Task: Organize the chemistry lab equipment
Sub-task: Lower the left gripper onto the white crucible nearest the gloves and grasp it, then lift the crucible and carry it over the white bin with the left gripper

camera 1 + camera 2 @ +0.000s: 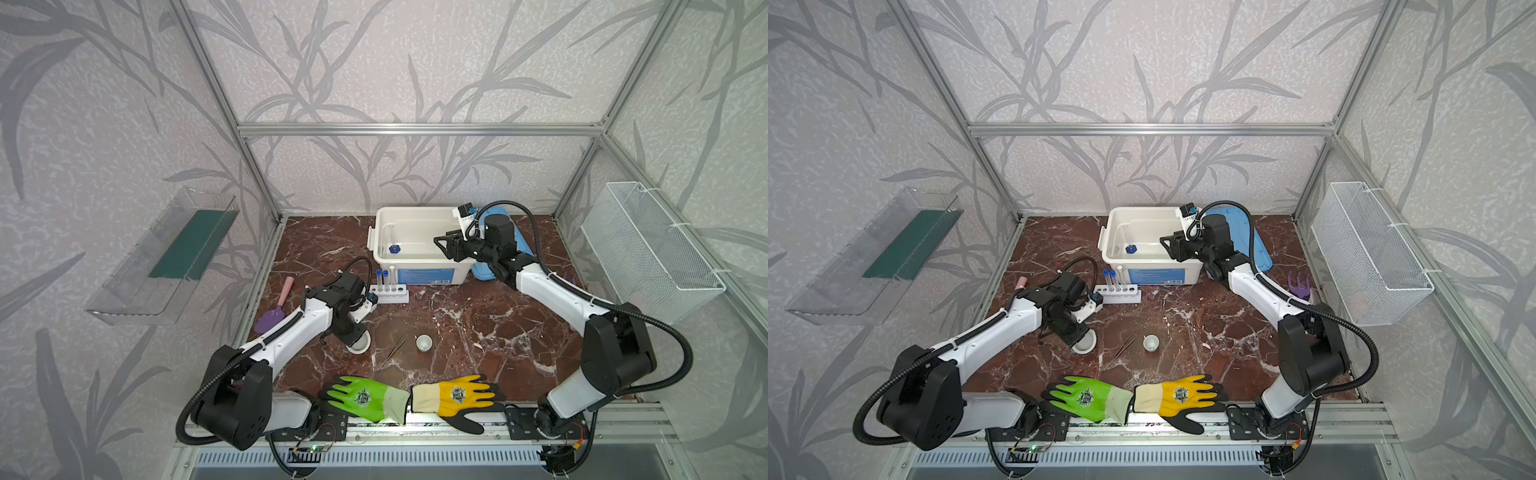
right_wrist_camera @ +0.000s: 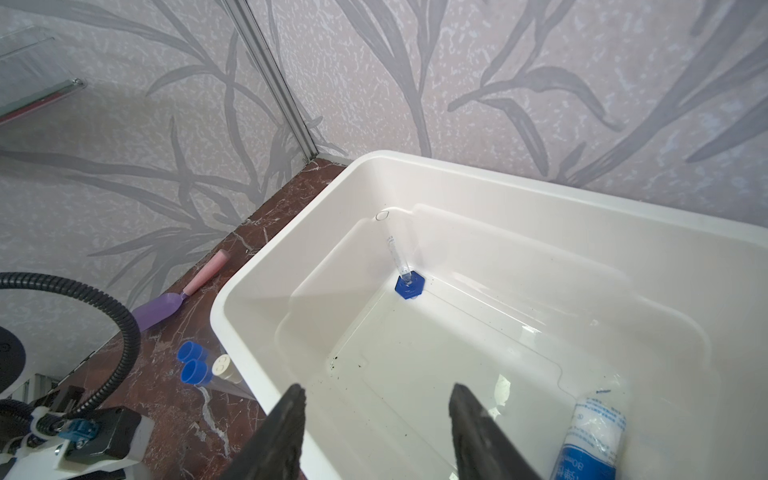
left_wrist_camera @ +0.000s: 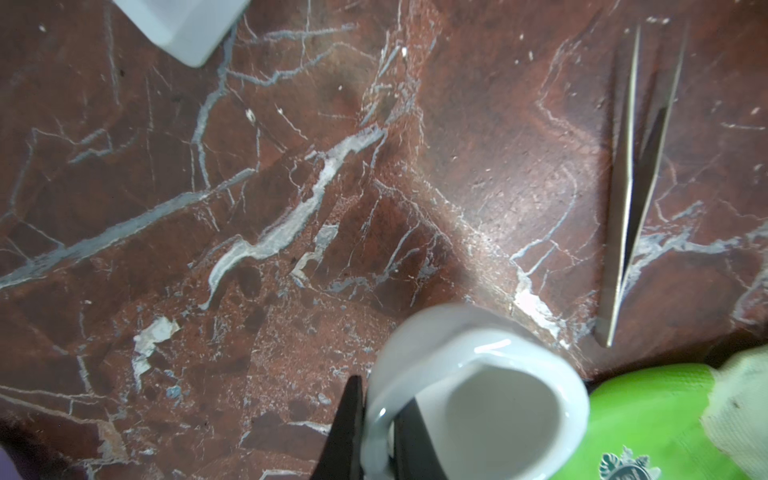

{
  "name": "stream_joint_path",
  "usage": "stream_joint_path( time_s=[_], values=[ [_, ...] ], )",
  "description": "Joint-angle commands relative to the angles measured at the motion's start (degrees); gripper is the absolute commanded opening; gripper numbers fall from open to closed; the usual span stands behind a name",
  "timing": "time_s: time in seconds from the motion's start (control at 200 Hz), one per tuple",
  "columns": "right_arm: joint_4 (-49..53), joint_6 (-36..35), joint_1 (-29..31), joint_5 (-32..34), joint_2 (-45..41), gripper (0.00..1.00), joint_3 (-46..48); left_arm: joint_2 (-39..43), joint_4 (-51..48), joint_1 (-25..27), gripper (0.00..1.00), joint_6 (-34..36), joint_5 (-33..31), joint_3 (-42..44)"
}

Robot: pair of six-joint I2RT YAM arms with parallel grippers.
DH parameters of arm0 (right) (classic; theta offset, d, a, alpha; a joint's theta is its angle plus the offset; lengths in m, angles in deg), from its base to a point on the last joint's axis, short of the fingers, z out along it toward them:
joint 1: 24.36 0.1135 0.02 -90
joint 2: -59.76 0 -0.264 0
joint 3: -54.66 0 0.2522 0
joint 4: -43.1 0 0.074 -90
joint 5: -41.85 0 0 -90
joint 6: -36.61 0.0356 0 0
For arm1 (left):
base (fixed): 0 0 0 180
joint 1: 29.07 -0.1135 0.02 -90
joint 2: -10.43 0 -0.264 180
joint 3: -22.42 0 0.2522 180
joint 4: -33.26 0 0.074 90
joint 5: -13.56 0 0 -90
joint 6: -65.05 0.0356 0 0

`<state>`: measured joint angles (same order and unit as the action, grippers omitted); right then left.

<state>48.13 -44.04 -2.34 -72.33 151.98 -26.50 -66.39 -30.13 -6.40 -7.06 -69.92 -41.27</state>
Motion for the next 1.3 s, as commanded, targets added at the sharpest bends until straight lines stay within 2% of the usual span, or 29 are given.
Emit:
stream_joint_path(
  time_s=[0.0,0.295,0.505,0.715,1.015,1.215,1.295],
  values=[
    [1.6,-1.1,0.1,0.7,-1.8,0.56,-1.3,-1.4,-7.7,0.3,0.02,0.0,2.9,-7.6],
    [1.8,-1.3,0.1,1.1,-3.1,0.56,-0.1,0.5,-13.4,0.3,0.01,0.9,5.6,-19.2],
    [1.8,-1.3,0.0,0.7,-3.3,0.56,0.0,-2.2,-21.8,0.4,0.01,1.3,4.2,-35.2],
    [1.4,-1.1,0.0,0.6,-3.6,0.56,0.3,-12.5,-28.3,0.4,0.01,4.5,3.3,-52.9],
    [1.2,-1.1,-0.3,0.4,-5.2,0.56,0.7,-32.5,-29.0,0.4,0.0,10.9,4.8,-80.2],
    [0.4,-0.1,-0.3,-0.5,-5.0,0.56,1.0,-44.8,-27.9,0.4,0.0,12.0,6.9,-95.1],
    [0.1,0.2,-0.3,-0.6,-5.0,0.56,1.4,-48.4,-26.0,0.3,0.0,12.4,7.0,-97.3]
  ],
)
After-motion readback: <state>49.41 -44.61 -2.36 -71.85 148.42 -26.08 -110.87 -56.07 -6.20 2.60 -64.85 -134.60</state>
